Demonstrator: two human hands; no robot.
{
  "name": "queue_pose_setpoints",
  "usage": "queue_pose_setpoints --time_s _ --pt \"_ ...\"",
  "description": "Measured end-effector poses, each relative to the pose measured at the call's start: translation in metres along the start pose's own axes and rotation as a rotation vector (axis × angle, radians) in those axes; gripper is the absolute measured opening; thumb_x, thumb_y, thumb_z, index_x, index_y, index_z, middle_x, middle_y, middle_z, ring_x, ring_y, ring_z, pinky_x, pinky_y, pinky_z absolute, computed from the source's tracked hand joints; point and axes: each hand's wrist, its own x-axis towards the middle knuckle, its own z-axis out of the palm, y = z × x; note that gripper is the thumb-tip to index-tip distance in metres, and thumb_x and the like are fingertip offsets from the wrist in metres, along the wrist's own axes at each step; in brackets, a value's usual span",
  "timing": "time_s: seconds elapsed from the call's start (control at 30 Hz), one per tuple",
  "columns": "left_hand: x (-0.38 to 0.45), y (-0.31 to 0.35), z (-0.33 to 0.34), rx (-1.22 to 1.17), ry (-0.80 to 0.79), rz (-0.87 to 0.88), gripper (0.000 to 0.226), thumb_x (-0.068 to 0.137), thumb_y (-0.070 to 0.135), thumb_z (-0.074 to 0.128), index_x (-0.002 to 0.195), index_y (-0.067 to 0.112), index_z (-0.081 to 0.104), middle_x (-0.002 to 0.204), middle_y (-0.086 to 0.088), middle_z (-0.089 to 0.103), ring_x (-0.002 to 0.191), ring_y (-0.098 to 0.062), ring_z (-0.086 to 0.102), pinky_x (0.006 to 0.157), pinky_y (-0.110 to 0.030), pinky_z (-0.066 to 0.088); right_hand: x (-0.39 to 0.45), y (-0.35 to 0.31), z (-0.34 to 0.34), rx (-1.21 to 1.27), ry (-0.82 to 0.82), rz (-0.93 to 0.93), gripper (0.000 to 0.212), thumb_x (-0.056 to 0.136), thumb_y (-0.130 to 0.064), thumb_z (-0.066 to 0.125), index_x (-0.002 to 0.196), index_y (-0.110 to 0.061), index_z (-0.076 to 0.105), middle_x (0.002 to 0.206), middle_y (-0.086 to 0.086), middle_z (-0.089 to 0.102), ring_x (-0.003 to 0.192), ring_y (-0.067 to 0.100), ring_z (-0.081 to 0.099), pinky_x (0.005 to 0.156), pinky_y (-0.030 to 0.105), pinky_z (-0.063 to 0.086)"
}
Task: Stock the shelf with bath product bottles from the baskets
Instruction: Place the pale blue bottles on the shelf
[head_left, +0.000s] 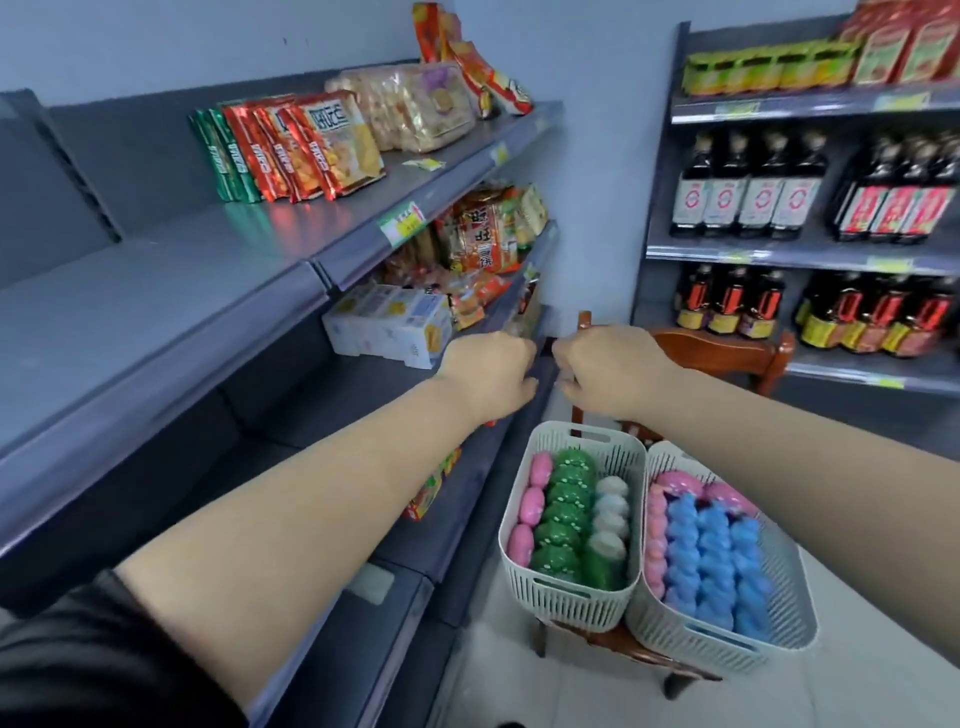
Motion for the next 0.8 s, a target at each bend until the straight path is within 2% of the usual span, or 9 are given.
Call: queue_pose_setpoints --time_s 0.1,0.23,0.37,0.43,0.53,0.63,0.73,0.8 --pt "0.046 0.0 0.033 -0.046 -0.035 0.049 0.023 0.092 0.03 0.047 0.102 0.012 0.058 0.108 -0.007 0.061 0.099 -0.028 0.059 0.067 -0.033 0.043 0.015 0.03 0.038 0.009 -0.058 0.066 0.021 0.09 -0.028 0.046 0.099 -0.011 0.055 0.106 0.008 0.062 0.098 0.03 0.059 0.064 0.031 0.036" --pt "0.105 -0.003 0.09 -0.067 -0.152 0.126 0.024 0.092 0.03 0.047 0.103 0.012 0.059 0.107 -0.007 0.062 0.098 -0.027 0.06 0.066 -0.031 0.04 0.034 0.066 0.099 0.093 -0.224 0.215 0.027 0.092 -0.03 0.045 0.111 -0.012 0.054 0.113 0.007 0.06 0.103 0.029 0.057 0.07 0.031 0.039" --pt "0.144 0.002 0.16 -0.046 -0.304 0.196 0.02 0.092 0.023 0.047 0.107 0.014 0.057 0.111 -0.006 0.061 0.102 -0.028 0.058 0.07 -0.032 0.038 0.043 0.09 0.17 0.176 -0.355 0.324 0.023 0.09 -0.026 0.047 0.108 -0.013 0.053 0.11 0.005 0.061 0.101 0.028 0.058 0.071 0.032 0.042" --pt "0.157 0.007 0.196 -0.071 -0.371 0.211 0.019 0.091 0.019 0.046 0.105 0.013 0.057 0.109 -0.006 0.061 0.1 -0.028 0.058 0.07 -0.032 0.038 0.044 0.1 0.204 0.2 -0.4 0.342 0.022 0.089 -0.024 0.047 0.106 -0.011 0.053 0.11 0.006 0.061 0.102 0.028 0.058 0.069 0.031 0.038" --pt "0.175 0.018 0.255 -0.156 -0.454 0.166 0.021 0.09 0.022 0.046 0.107 0.015 0.057 0.111 -0.005 0.061 0.103 -0.028 0.058 0.076 -0.034 0.044 0.04 0.114 0.26 0.267 -0.477 0.388 0.025 0.09 -0.024 0.047 0.109 -0.01 0.053 0.114 0.009 0.06 0.106 0.029 0.057 0.069 0.03 0.035" --pt "0.189 0.029 0.316 -0.294 -0.526 0.076 0.024 0.091 0.026 0.048 0.113 0.018 0.055 0.116 -0.004 0.057 0.11 -0.03 0.052 0.083 -0.034 0.042 0.037 0.129 0.319 0.421 -0.516 0.49 0.032 0.09 -0.027 0.05 0.118 -0.012 0.051 0.118 0.008 0.058 0.109 0.028 0.054 0.074 0.03 0.039" --pt "0.198 0.042 0.371 -0.506 -0.605 -0.058 0.03 0.089 0.022 0.055 0.118 0.021 0.055 0.12 -0.003 0.057 0.109 -0.028 0.054 0.089 -0.031 0.043 0.035 0.138 0.375 0.554 -0.55 0.566 0.039 0.088 -0.025 0.054 0.124 -0.012 0.049 0.12 0.01 0.057 0.11 0.028 0.054 0.081 0.033 0.043" --pt "0.204 0.049 0.407 -0.6 -0.643 -0.11 0.034 0.087 0.019 0.057 0.121 0.021 0.054 0.121 -0.004 0.058 0.107 -0.025 0.057 0.094 -0.034 0.046 0.039 0.141 0.412 0.622 -0.542 0.59 0.044 0.087 -0.022 0.057 0.128 -0.01 0.048 0.124 0.011 0.054 0.113 0.028 0.052 0.085 0.031 0.042"
